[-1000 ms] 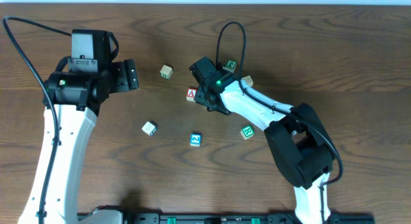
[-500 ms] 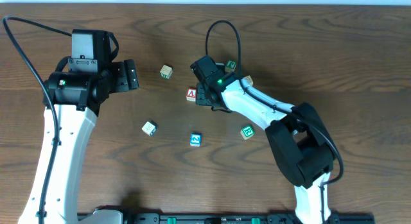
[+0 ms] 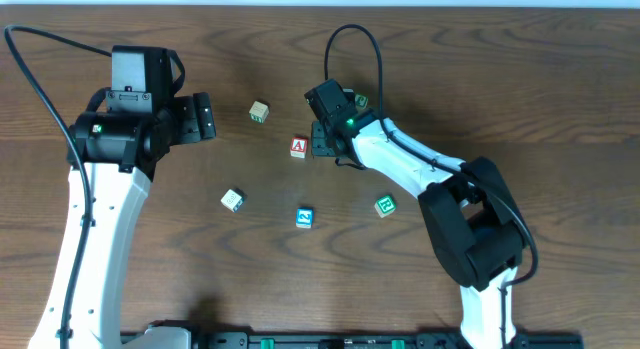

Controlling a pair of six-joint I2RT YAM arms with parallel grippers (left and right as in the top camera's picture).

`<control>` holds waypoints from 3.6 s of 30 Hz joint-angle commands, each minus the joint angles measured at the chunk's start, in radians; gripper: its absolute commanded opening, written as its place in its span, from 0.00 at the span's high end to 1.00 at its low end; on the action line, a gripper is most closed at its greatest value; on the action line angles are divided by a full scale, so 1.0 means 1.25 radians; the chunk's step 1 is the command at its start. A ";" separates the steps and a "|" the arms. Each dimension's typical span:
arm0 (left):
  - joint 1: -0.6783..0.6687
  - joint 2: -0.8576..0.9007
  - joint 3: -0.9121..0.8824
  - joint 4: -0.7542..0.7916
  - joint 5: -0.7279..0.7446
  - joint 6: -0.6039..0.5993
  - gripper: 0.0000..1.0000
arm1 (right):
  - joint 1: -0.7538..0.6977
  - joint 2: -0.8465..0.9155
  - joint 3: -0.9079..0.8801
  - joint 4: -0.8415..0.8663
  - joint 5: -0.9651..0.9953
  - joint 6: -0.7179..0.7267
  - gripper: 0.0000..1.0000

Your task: Spell out Ai2

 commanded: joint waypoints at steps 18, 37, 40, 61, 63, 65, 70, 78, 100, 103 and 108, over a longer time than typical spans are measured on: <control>0.004 0.003 0.006 -0.003 0.009 0.014 0.05 | -0.008 0.010 0.065 -0.077 0.077 0.001 0.71; 0.004 0.003 0.006 -0.005 0.009 0.014 0.05 | -0.006 0.041 0.064 -0.068 0.028 0.051 0.72; 0.004 0.003 0.006 -0.005 0.009 0.014 0.05 | -0.006 0.042 0.064 -0.052 -0.009 0.053 0.71; 0.004 0.003 0.006 0.011 0.010 0.014 0.05 | -0.003 0.039 0.070 -0.056 0.029 0.042 0.44; 0.004 0.003 0.006 0.022 0.013 0.014 0.05 | -0.009 0.029 0.086 -0.065 0.029 0.038 0.37; 0.004 0.003 0.006 0.019 0.018 0.014 0.05 | -0.016 0.014 0.097 -0.070 0.029 0.035 0.33; 0.004 0.003 0.006 -0.006 0.032 0.019 0.05 | -0.040 -0.038 0.100 -0.090 0.051 0.029 0.30; -0.034 0.003 -0.008 -0.008 0.113 0.063 0.04 | -0.111 -0.189 0.100 -0.247 0.141 0.039 0.16; -0.337 0.334 -0.210 0.394 0.053 0.095 0.05 | -0.339 -0.514 0.100 -0.610 0.205 0.023 0.01; -0.349 0.365 -0.210 0.421 0.045 0.094 0.05 | -0.362 -0.527 0.099 -0.631 0.204 0.020 0.01; -0.350 0.385 -0.210 0.450 -0.030 0.034 0.04 | -0.373 -0.529 0.099 -0.665 0.205 0.015 0.01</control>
